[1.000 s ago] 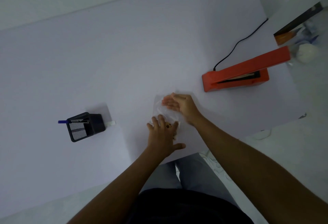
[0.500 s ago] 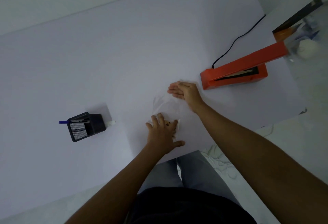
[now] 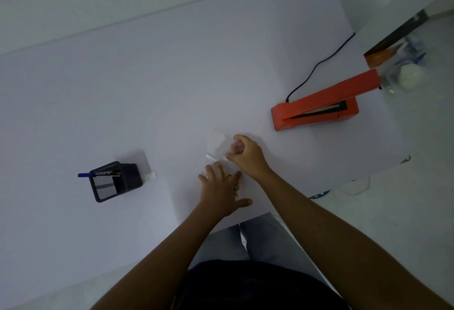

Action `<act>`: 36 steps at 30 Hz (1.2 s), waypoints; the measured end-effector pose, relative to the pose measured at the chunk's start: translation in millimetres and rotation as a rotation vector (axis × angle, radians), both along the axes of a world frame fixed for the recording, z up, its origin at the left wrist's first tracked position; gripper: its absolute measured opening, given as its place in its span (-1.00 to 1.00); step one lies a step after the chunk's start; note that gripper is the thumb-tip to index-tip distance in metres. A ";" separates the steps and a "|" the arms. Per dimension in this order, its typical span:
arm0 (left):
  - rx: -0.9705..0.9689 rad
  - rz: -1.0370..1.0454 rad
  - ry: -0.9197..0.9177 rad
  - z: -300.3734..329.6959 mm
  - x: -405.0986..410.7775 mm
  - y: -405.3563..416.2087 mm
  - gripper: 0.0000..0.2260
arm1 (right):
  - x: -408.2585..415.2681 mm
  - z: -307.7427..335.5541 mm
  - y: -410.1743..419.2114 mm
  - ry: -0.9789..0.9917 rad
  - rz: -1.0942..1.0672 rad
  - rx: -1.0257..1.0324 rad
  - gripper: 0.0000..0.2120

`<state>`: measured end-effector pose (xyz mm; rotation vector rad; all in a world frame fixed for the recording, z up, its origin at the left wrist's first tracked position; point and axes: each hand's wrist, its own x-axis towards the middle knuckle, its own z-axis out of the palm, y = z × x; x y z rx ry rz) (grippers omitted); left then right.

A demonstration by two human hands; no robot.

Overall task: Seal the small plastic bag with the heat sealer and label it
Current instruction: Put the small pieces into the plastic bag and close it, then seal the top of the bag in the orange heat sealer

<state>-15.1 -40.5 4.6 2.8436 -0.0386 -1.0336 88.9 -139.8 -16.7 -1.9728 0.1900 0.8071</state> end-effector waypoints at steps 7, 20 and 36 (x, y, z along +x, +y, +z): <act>-0.055 0.031 0.011 3.4 10.0 5.1 -0.19 | -8.6 8.0 -3.5 0.252 -0.437 0.217 -0.87; -0.924 0.822 -0.078 42.4 70.8 17.5 -0.82 | -2.4 51.2 -89.1 0.235 -0.288 0.379 -0.82; -1.051 0.999 0.038 47.9 125.3 -135.6 -0.73 | 69.9 68.0 -237.3 0.140 -0.405 0.269 -0.82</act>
